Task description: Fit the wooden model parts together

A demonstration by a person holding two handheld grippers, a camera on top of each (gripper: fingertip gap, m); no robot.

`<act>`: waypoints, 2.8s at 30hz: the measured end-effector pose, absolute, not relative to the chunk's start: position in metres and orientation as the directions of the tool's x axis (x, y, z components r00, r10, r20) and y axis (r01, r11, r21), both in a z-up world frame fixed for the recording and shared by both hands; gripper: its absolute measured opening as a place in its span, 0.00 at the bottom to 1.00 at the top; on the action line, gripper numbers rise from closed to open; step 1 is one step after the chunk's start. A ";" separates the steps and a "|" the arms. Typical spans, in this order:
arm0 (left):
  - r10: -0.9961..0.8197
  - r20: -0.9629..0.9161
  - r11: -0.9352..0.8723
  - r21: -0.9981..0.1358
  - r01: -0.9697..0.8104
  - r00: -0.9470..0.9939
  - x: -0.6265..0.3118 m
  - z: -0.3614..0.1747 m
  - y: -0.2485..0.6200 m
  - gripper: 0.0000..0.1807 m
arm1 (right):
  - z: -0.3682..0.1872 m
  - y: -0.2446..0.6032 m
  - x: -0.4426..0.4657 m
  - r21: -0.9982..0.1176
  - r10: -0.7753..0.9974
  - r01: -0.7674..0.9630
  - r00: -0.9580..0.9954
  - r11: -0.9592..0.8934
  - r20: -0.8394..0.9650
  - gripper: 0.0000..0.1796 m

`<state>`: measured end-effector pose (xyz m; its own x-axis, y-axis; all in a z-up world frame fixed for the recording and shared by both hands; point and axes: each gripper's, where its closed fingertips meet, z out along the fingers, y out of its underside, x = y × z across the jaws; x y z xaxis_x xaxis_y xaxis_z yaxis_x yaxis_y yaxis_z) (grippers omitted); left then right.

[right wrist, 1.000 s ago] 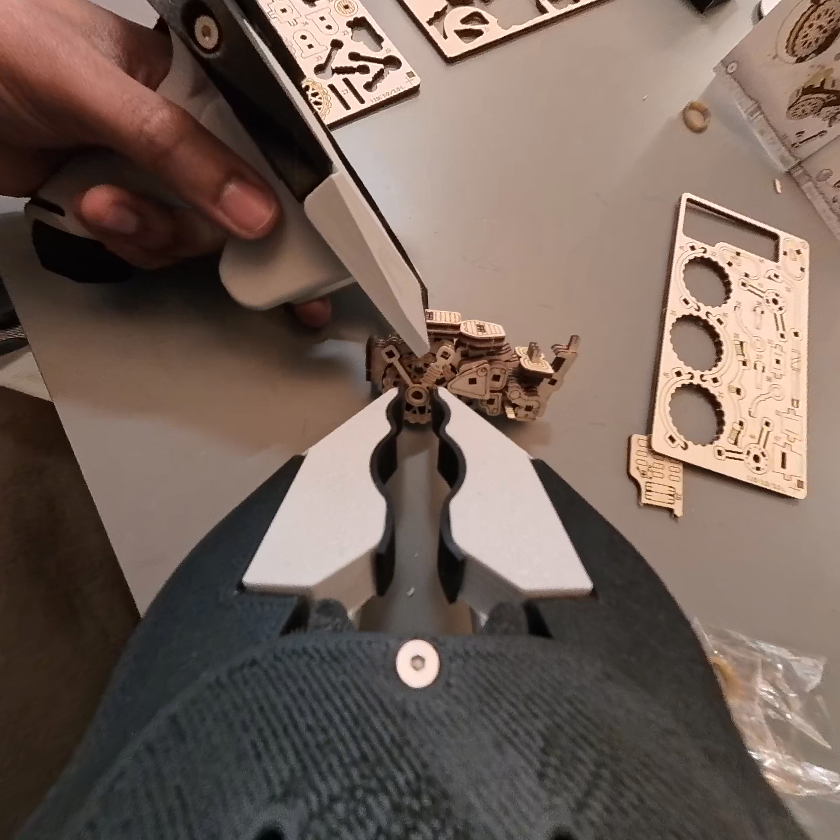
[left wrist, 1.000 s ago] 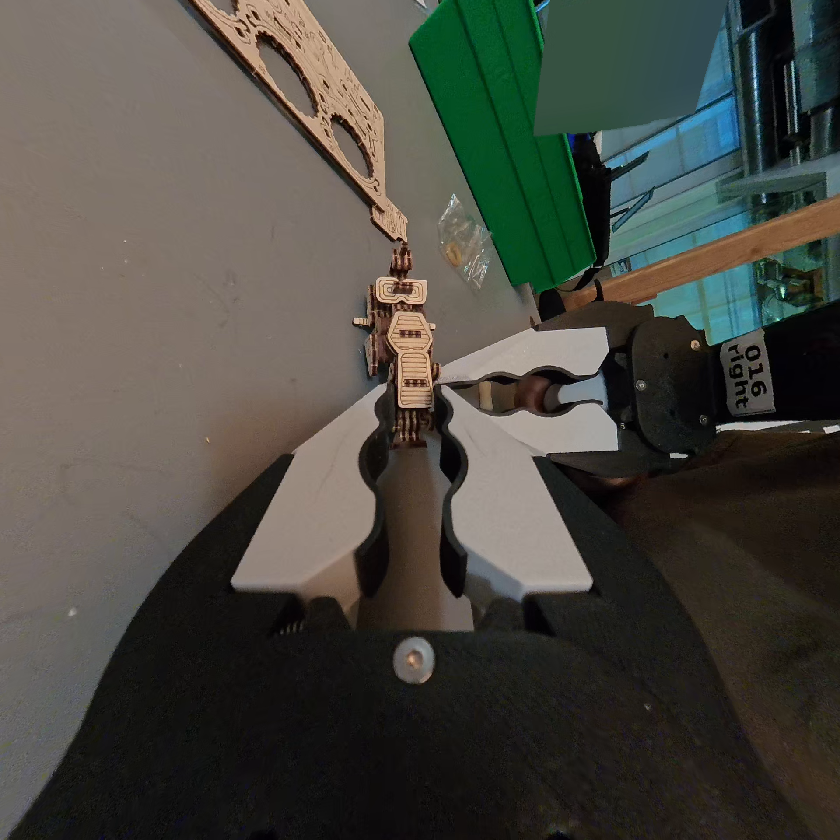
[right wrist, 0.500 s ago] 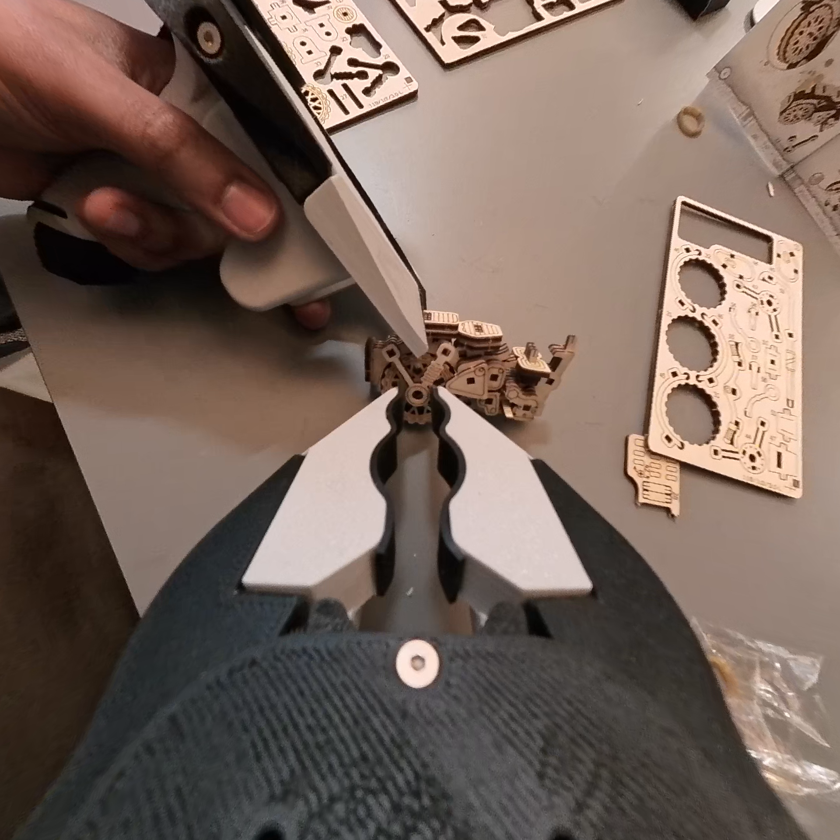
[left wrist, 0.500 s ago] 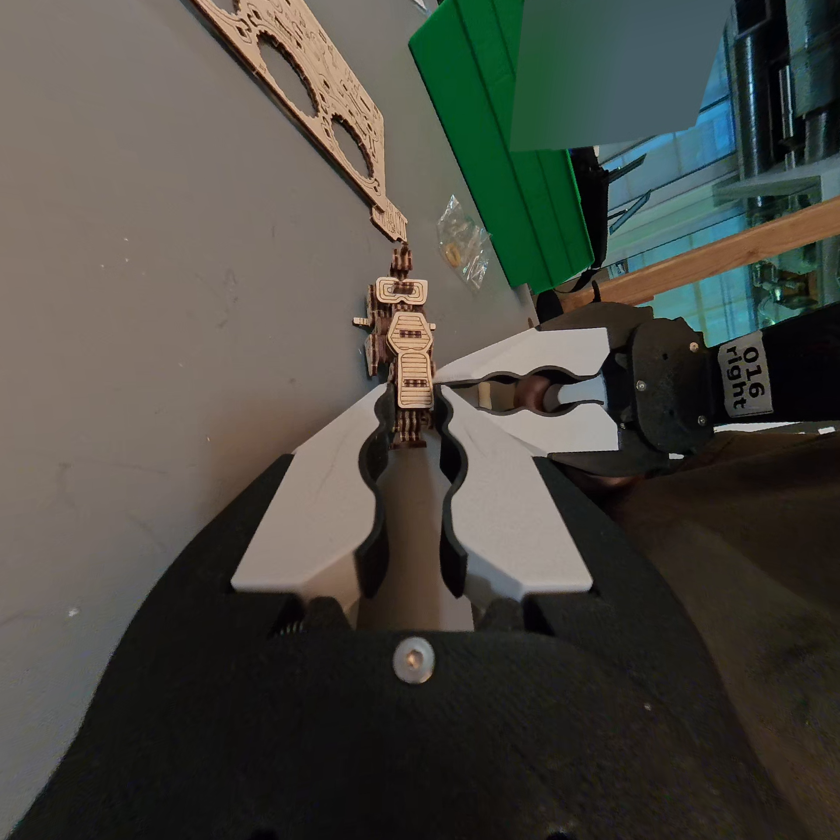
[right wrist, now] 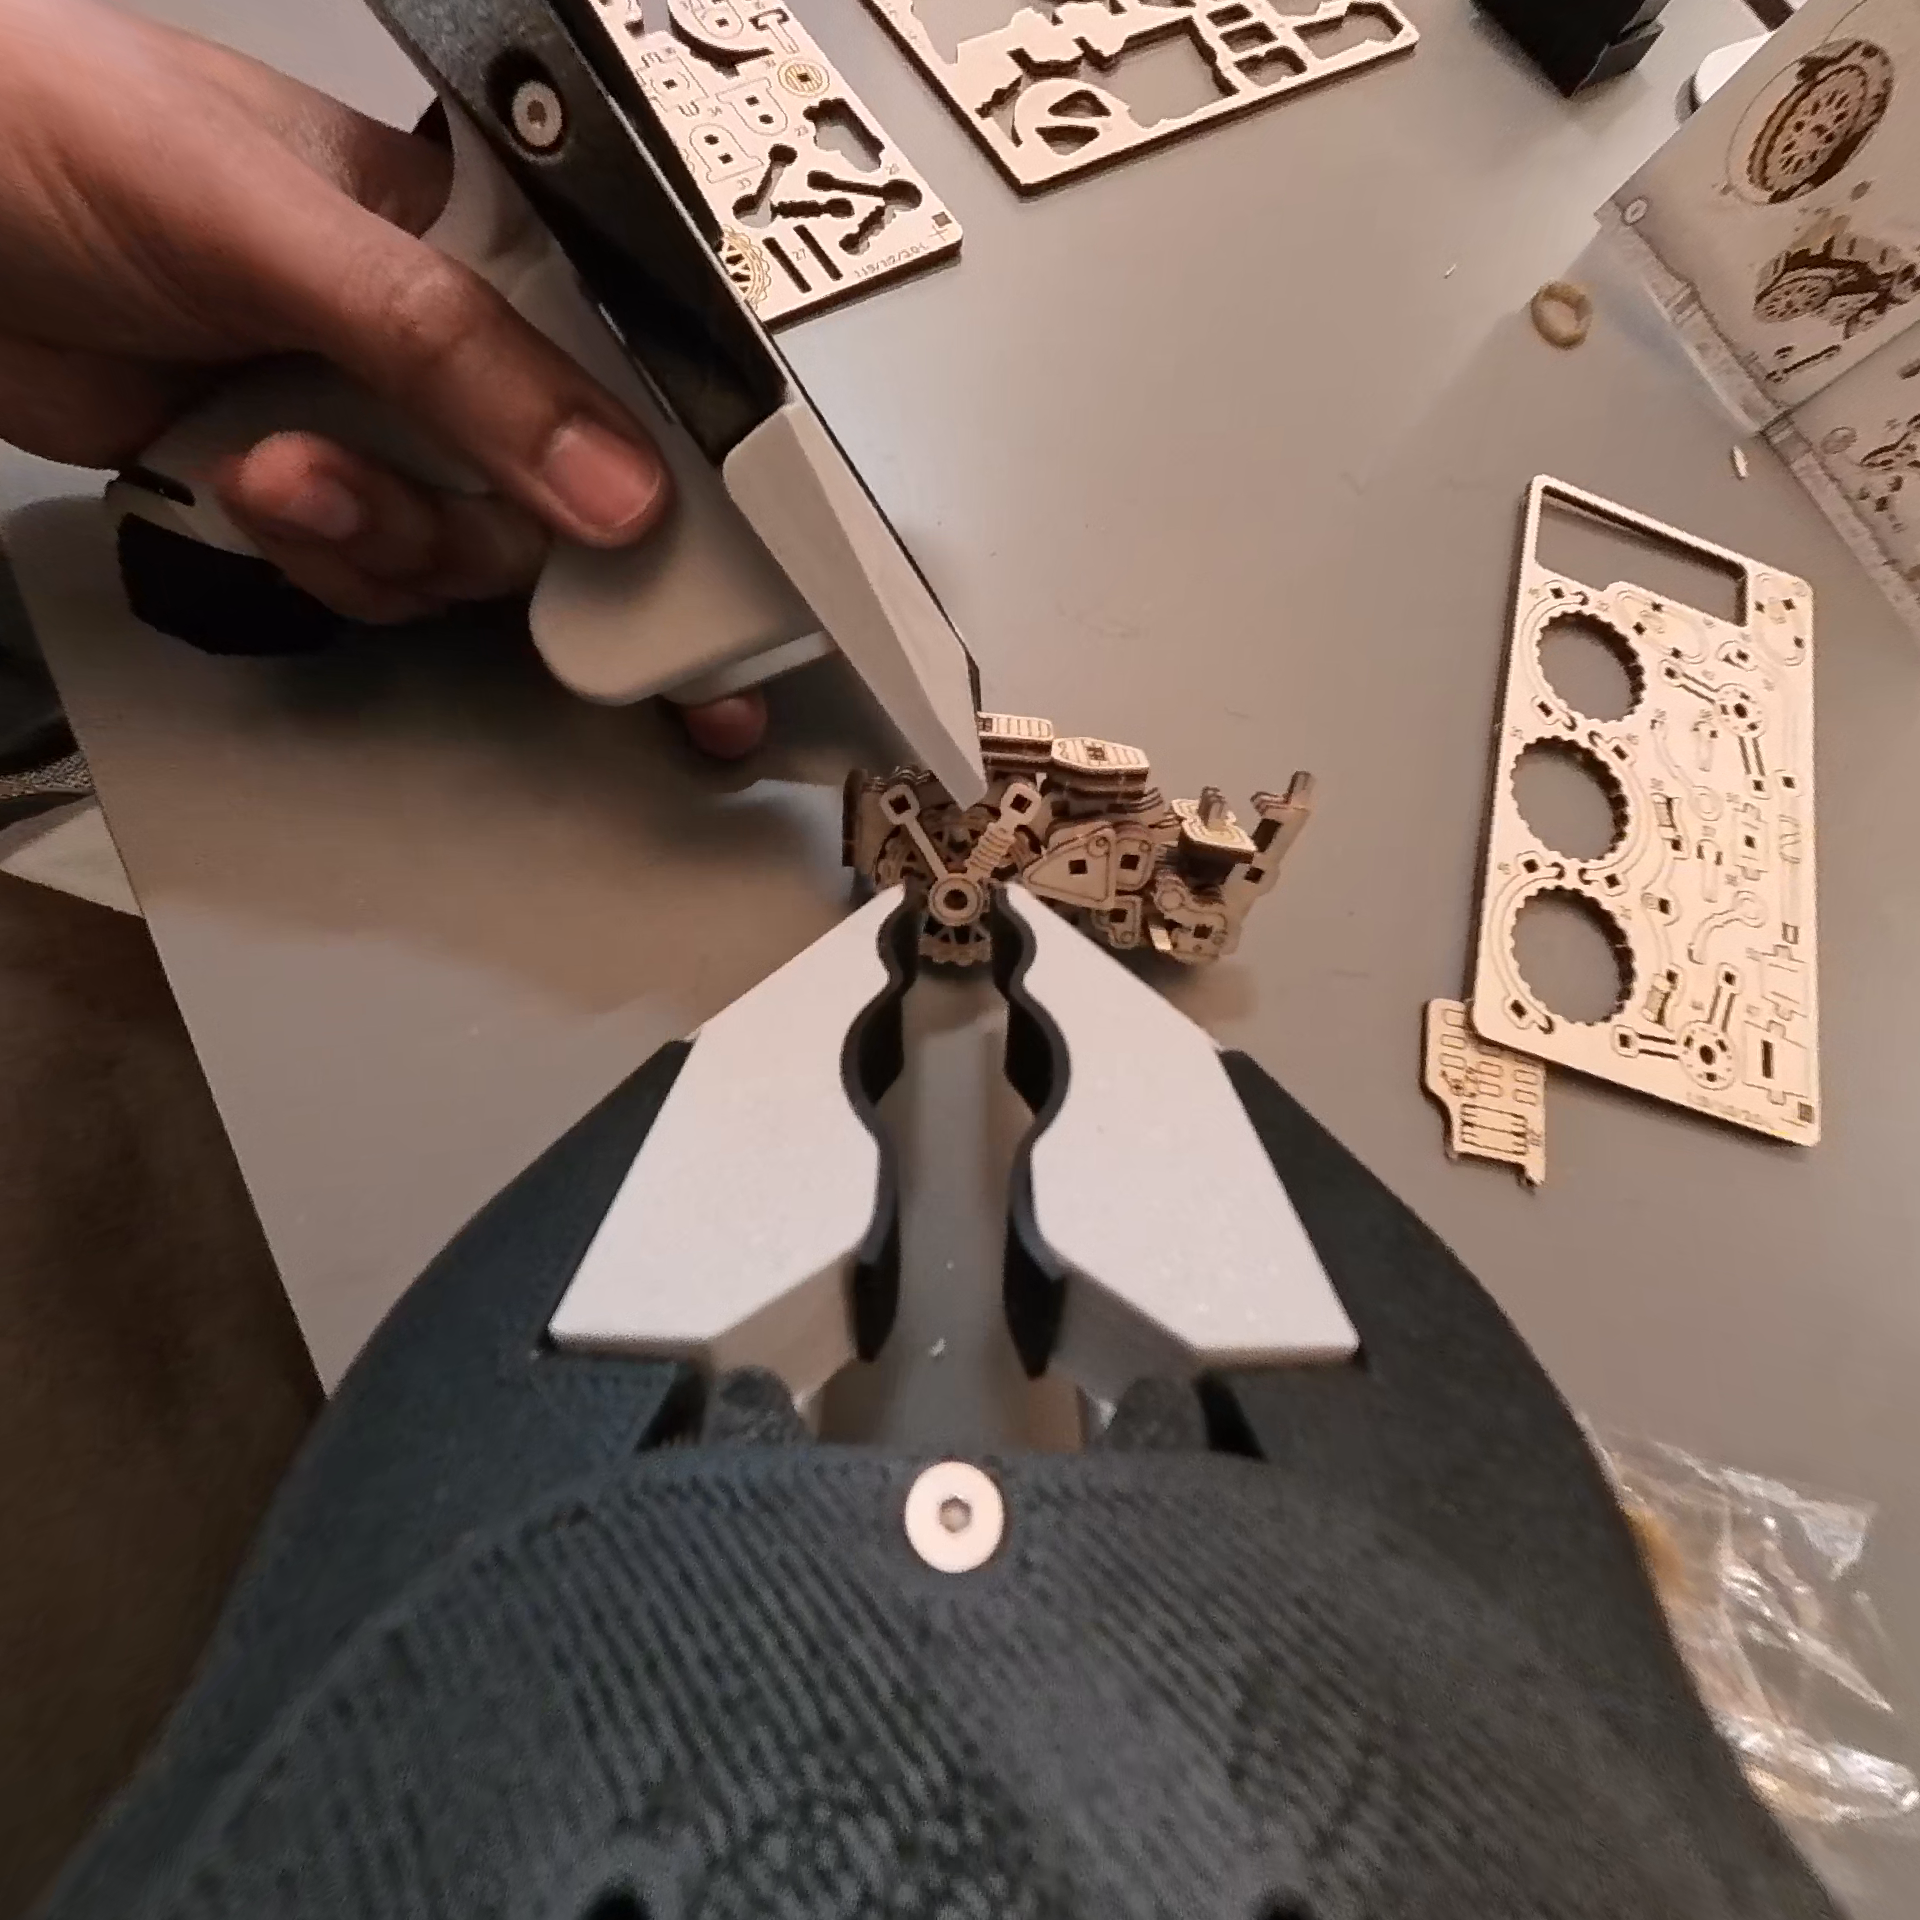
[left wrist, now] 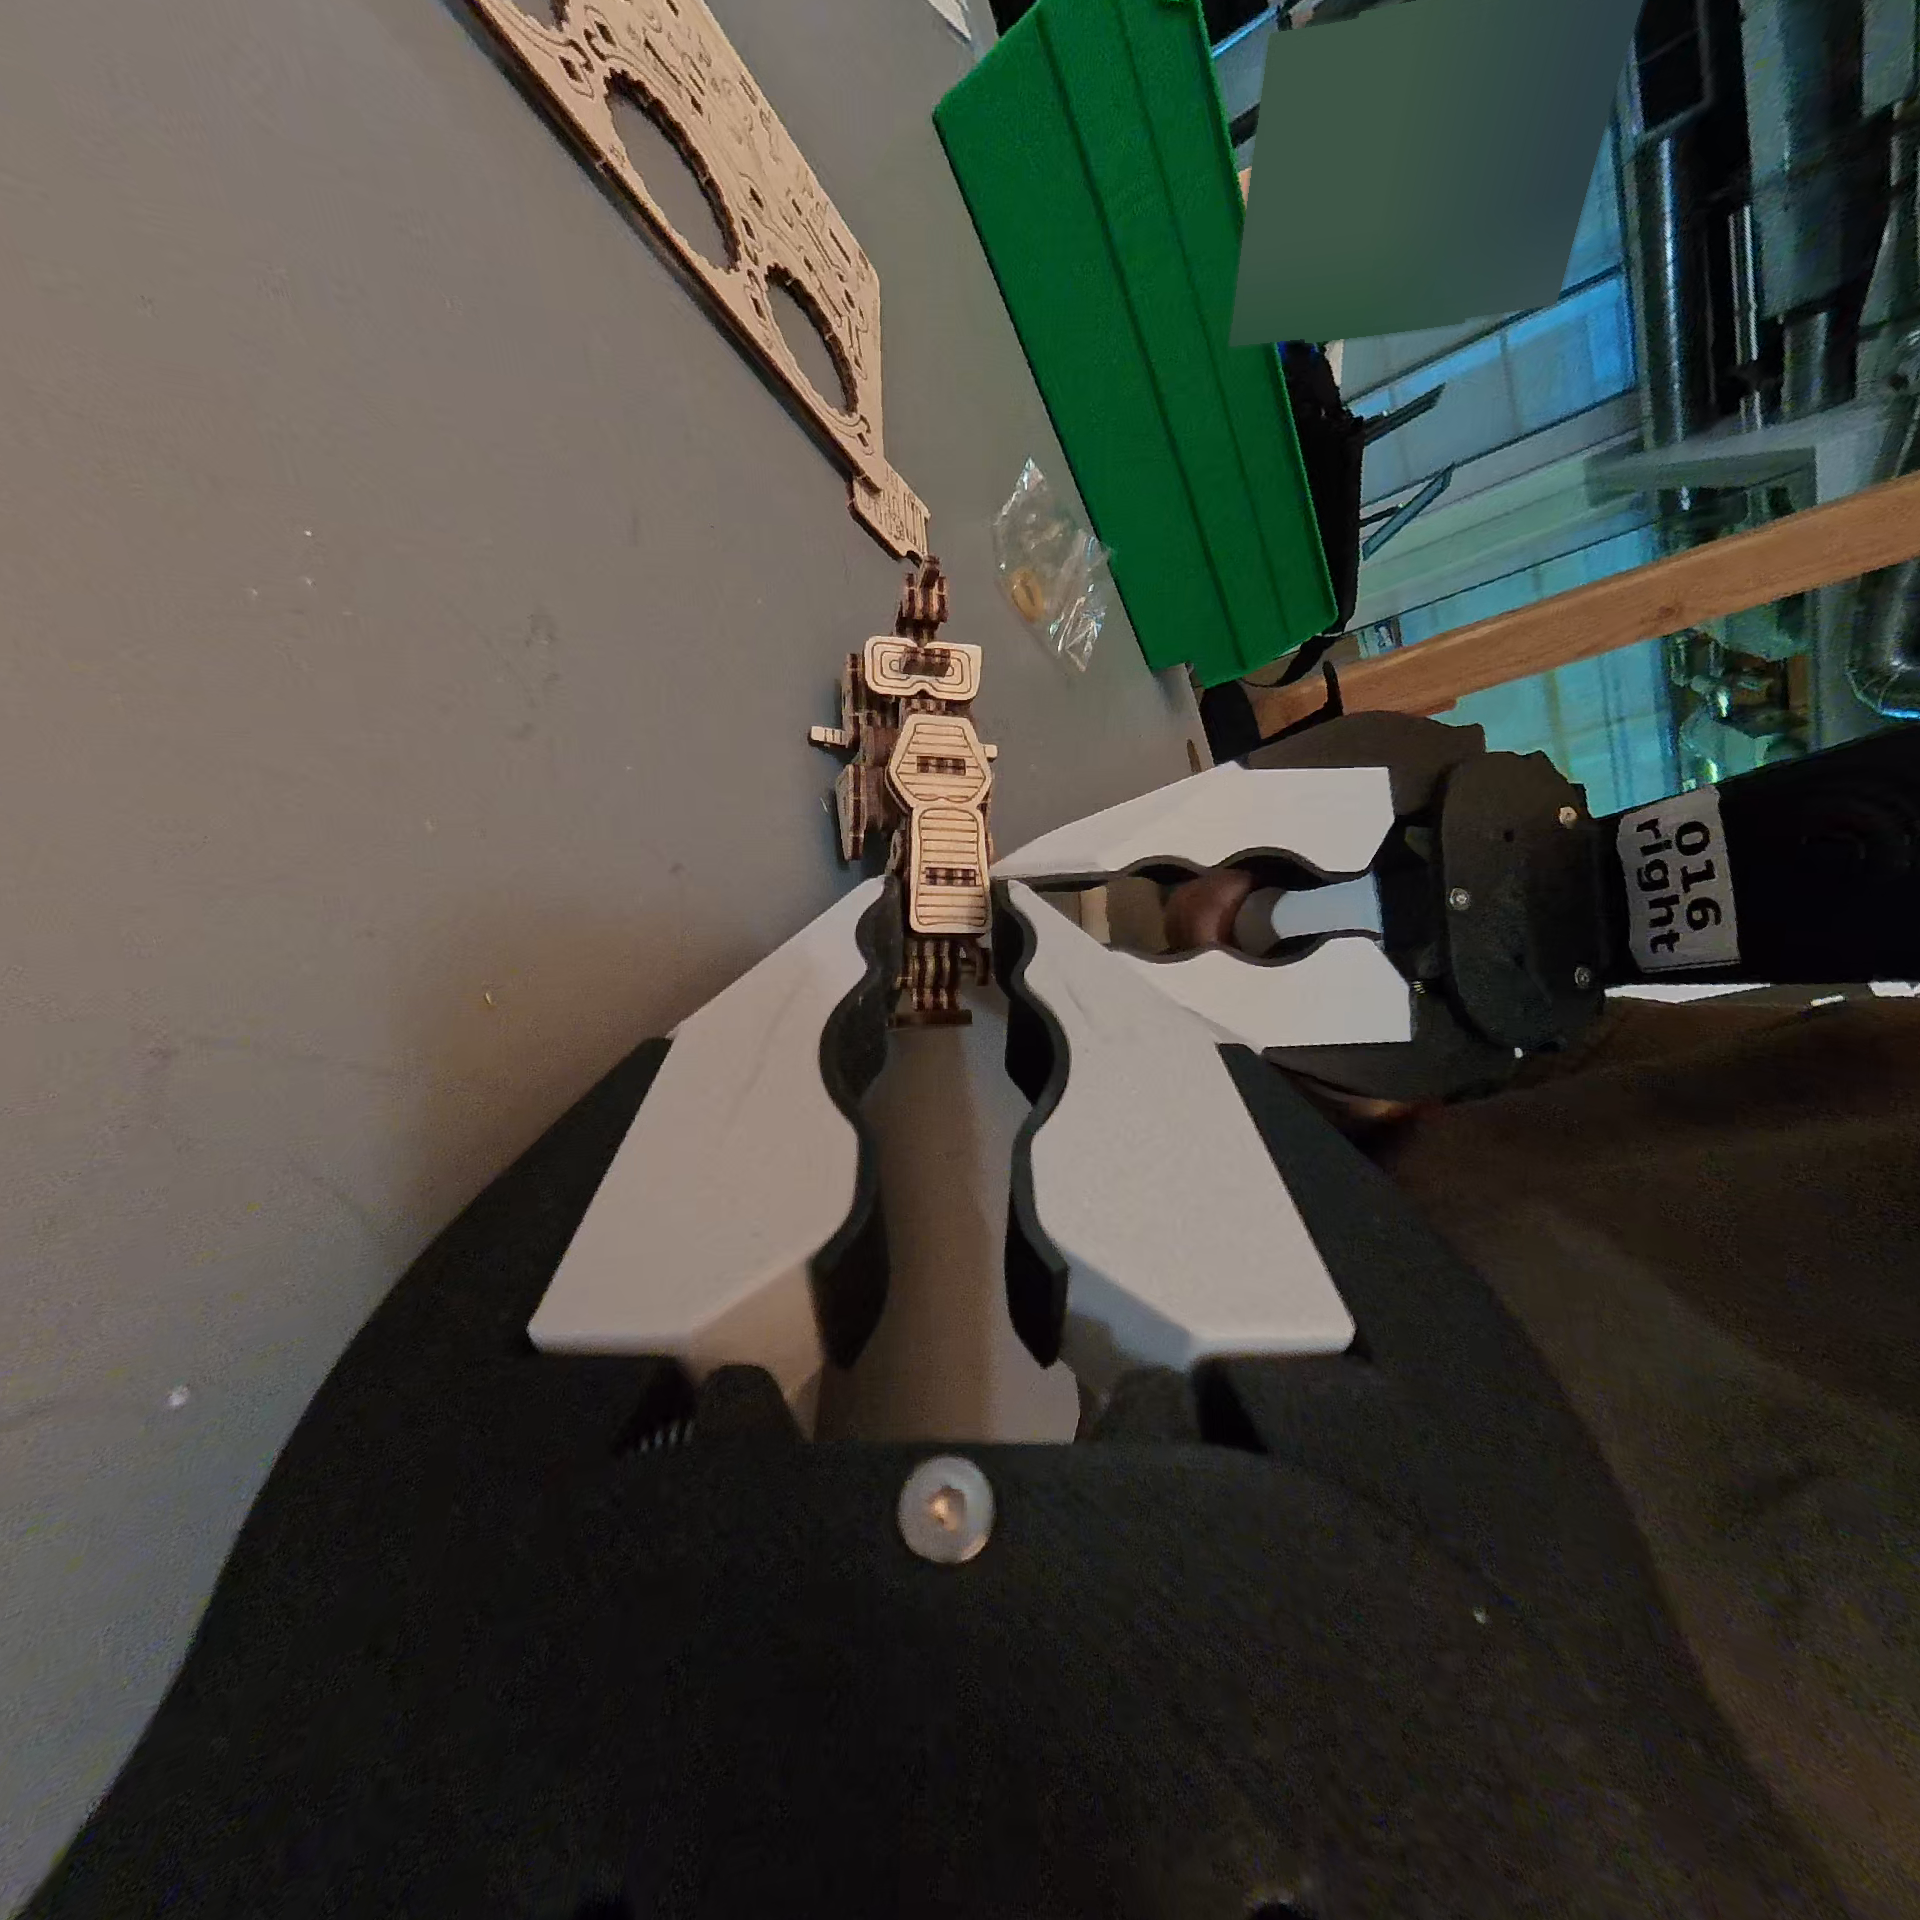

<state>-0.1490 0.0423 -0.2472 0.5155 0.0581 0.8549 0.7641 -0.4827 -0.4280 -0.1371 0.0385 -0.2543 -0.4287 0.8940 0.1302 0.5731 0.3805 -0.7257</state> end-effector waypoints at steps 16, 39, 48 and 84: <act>0.056 0.855 -0.484 -0.428 0.764 0.515 -0.149 -0.247 0.042 0.08 | -0.248 0.028 -0.142 -0.758 0.851 0.471 -0.482 0.452 0.208 0.10; 0.054 0.849 -0.487 -0.437 0.756 0.525 -0.148 -0.248 0.043 0.08 | -0.245 0.030 -0.144 -0.758 0.848 0.458 -0.476 0.465 0.232 0.12; 0.049 0.819 -0.499 -0.475 0.724 0.571 -0.148 -0.248 0.042 0.08 | -0.248 0.029 -0.144 -0.758 0.844 0.456 -0.487 0.466 0.225 0.13; -0.082 0.806 -0.604 -0.509 0.614 0.587 -0.131 -0.247 0.038 0.07 | -0.225 0.057 -0.146 -0.587 0.430 0.598 -0.801 0.546 -0.416 0.26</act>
